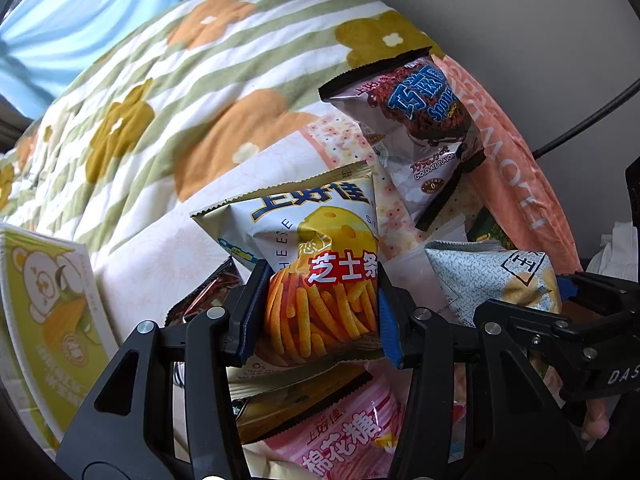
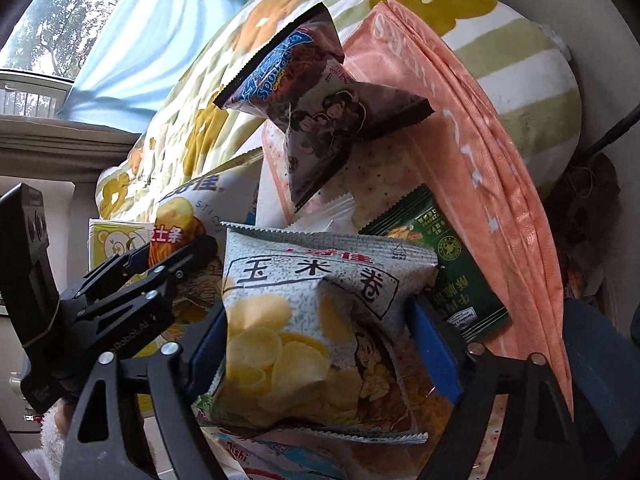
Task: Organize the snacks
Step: 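Grasp the cheese-stick bag with the left tool while the right tool grasps the potato-chip bag, then carry both bags over the yellow box and open both tools to drop them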
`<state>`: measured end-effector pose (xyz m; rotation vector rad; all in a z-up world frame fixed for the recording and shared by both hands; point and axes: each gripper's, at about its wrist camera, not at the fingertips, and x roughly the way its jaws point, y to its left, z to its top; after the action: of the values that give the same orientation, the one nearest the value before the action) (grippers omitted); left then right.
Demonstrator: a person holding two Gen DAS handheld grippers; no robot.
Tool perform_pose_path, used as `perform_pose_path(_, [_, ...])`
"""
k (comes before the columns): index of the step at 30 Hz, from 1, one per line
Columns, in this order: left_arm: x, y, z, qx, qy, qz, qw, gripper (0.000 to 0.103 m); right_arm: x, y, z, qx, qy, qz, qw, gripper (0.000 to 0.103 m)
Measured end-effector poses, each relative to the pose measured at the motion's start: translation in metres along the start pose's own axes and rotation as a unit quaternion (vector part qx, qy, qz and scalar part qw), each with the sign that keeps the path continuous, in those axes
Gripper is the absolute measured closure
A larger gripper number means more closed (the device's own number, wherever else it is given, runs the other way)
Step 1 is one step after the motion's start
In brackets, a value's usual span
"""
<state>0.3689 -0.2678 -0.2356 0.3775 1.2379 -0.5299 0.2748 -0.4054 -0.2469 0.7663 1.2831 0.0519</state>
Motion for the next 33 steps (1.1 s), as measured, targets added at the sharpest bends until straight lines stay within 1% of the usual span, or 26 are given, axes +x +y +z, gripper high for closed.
perform_pose_path(5, [-0.006,0.001,-0.003,-0.012,-0.004,-0.002,0.9999,0.058,-0.007,-0.002,-0.008,-0.004,-0.012,0.0,1.0,0.035])
perform_pose_path(8, [-0.012,-0.001,-0.004,-0.013,-0.011,-0.002,0.9998,0.058,-0.014,0.0,-0.012,-0.012,-0.021,0.003,1.0,0.039])
perform_pose_path(14, [-0.033,-0.003,-0.005,-0.021,-0.034,-0.004,0.9992,0.058,-0.032,-0.002,-0.017,-0.018,-0.037,0.01,0.999,0.039])
perform_pose_path(18, [-0.058,-0.005,-0.005,-0.032,-0.06,-0.007,0.9977,0.058,-0.049,0.003,-0.016,-0.028,-0.05,0.014,0.998,0.039])
perform_pose_path(21, [-0.083,0.0,-0.005,-0.047,-0.086,-0.008,0.9952,0.058,-0.064,0.013,-0.013,-0.048,-0.061,0.013,0.997,0.039])
perform_pose_path(24, [-0.11,0.008,-0.007,-0.067,-0.113,-0.004,0.9913,0.058,-0.08,0.029,-0.008,-0.079,-0.072,0.014,0.994,0.039])
perform_pose_path(27, [-0.138,0.024,-0.011,-0.089,-0.139,0.006,0.9862,0.058,-0.095,0.058,-0.001,-0.12,-0.083,0.019,0.989,0.039])
perform_pose_path(33, [-0.188,0.074,-0.03,-0.13,-0.182,0.037,0.974,0.058,-0.104,0.118,0.007,-0.192,-0.098,0.028,0.976,0.039])
